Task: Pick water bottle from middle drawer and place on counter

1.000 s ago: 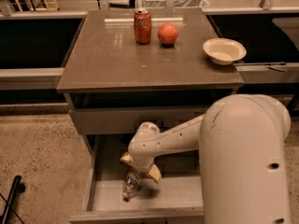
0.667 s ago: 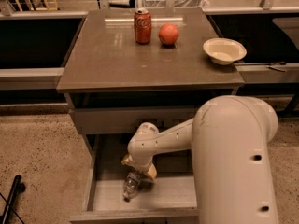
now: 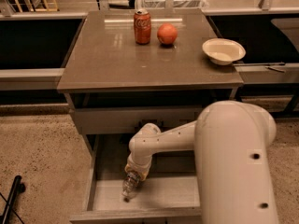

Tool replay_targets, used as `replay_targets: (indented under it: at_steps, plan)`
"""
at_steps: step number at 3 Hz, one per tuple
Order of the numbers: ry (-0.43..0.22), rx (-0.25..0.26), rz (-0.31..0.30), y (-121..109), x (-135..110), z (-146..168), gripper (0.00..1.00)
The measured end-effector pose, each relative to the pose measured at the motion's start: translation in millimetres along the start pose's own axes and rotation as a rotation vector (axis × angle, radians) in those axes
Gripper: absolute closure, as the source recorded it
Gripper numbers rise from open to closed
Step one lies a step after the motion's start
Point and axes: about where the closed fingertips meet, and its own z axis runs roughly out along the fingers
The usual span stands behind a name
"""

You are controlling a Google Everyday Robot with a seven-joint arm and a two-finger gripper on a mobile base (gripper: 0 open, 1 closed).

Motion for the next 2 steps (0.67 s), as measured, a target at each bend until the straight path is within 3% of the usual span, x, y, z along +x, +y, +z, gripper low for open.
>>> replay_targets:
  at_steps: [1,2]
  plan:
    - [-0.001,0.142,0.028,-7.2,-17.5,-53.5,0.88]
    - [0.087,0.302,0.085,1.7,-40.9,-148.2,1.00]
